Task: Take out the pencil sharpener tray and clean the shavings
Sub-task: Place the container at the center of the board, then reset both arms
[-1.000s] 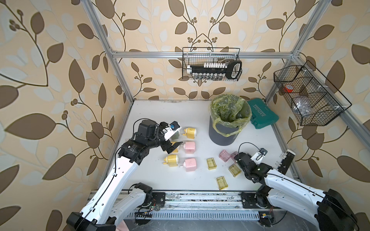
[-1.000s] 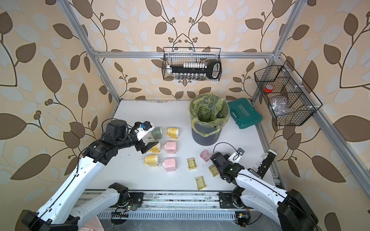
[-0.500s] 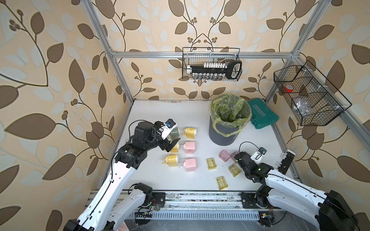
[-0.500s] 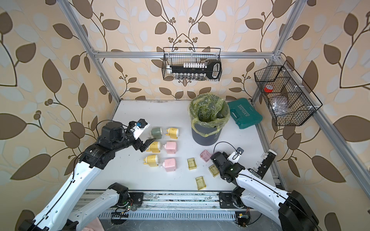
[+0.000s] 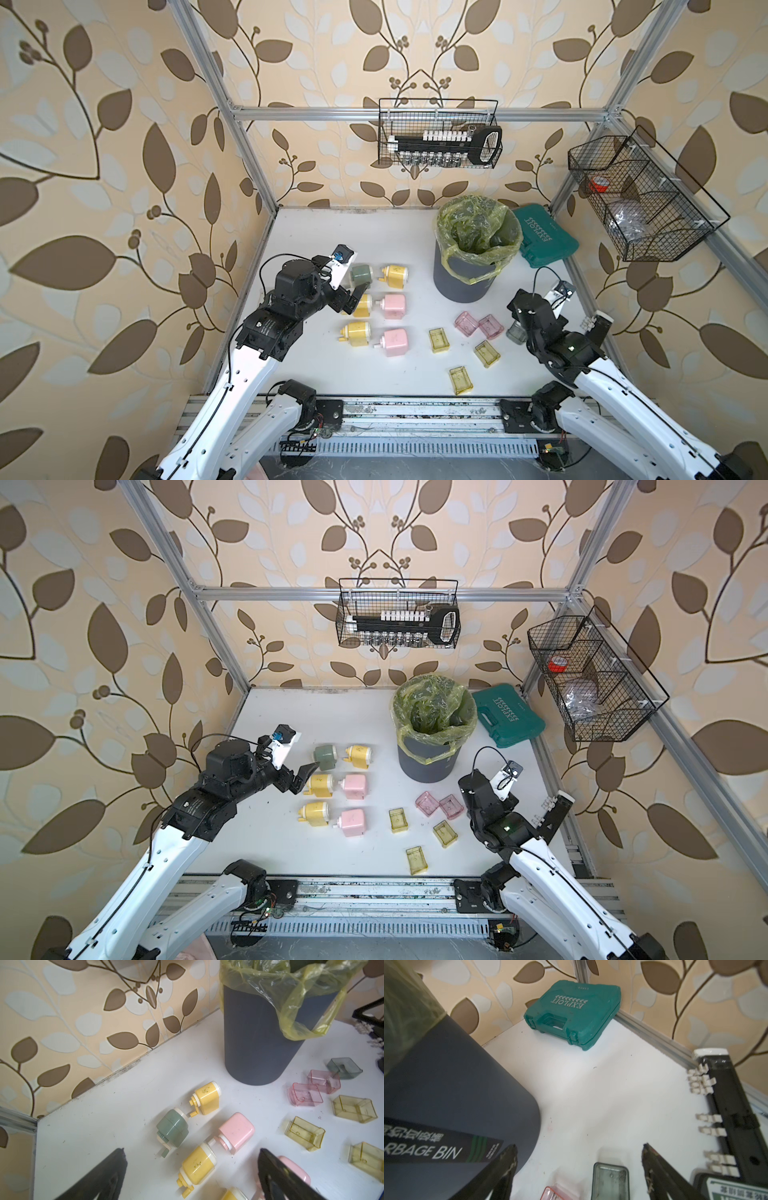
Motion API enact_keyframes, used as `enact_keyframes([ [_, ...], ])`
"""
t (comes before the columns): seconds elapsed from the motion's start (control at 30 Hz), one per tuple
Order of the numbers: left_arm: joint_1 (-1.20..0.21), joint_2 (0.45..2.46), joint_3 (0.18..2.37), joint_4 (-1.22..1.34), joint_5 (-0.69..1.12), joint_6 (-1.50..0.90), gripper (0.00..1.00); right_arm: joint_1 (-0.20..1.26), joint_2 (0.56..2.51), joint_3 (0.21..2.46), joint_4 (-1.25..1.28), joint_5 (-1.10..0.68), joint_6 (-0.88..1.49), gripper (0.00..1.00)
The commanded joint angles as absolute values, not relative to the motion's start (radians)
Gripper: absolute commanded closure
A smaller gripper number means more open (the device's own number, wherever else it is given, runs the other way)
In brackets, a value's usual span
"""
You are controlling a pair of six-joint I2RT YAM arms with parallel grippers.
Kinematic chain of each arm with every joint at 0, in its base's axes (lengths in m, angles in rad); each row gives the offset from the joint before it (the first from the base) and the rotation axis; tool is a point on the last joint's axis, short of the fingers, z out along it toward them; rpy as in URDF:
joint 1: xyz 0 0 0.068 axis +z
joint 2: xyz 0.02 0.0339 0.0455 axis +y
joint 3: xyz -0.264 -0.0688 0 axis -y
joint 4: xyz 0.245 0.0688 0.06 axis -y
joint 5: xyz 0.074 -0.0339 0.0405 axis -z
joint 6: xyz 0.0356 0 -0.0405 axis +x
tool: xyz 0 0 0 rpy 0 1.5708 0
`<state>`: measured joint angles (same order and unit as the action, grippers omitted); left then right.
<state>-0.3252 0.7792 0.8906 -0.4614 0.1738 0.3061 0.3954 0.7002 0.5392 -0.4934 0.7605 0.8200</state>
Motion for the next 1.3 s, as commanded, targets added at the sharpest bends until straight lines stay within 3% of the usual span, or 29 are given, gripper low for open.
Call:
enact_keyframes([
  [0.0,-0.266,0.749,0.831,-0.331,0.11,0.149,0.01,0.214,0.715,0.534,-0.341,0.578,0.545,0.08],
  [0.03,-0.212,0.738,0.801,-0.3,0.131,0.102,0.01,0.134,0.741,0.539,-0.322,0.493,0.516,0.02],
  [0.07,-0.148,0.731,0.771,-0.269,0.167,0.055,0.01,0.056,0.775,0.546,-0.308,0.423,0.498,0.01],
  [0.17,0.048,0.746,0.694,-0.197,0.307,-0.078,0.01,0.039,0.876,0.561,-0.213,0.506,0.417,0.01],
  [0.23,0.1,0.766,0.645,-0.149,0.283,-0.132,0.01,0.03,0.946,0.575,-0.128,0.531,0.349,0.01],
  [0.43,0.132,0.808,0.513,0.041,0.162,-0.196,0.01,-0.013,1.118,0.621,0.033,0.549,0.332,0.01],
  [0.67,0.136,0.863,0.436,0.231,0.075,-0.191,0.01,-0.034,1.191,0.448,0.349,0.622,0.36,0.01],
  [1.03,0.135,1.046,0.382,0.446,0.021,-0.22,0.01,-0.001,1.378,0.289,0.847,0.417,0.169,0.01],
  [1.17,0.135,1.117,0.377,0.505,0.003,-0.192,0.01,0.026,1.456,0.369,0.776,0.251,0.071,0.01],
  [1.27,0.136,1.194,0.379,0.543,-0.011,-0.183,0.01,0.03,1.507,0.347,0.871,0.235,0.055,0.01],
])
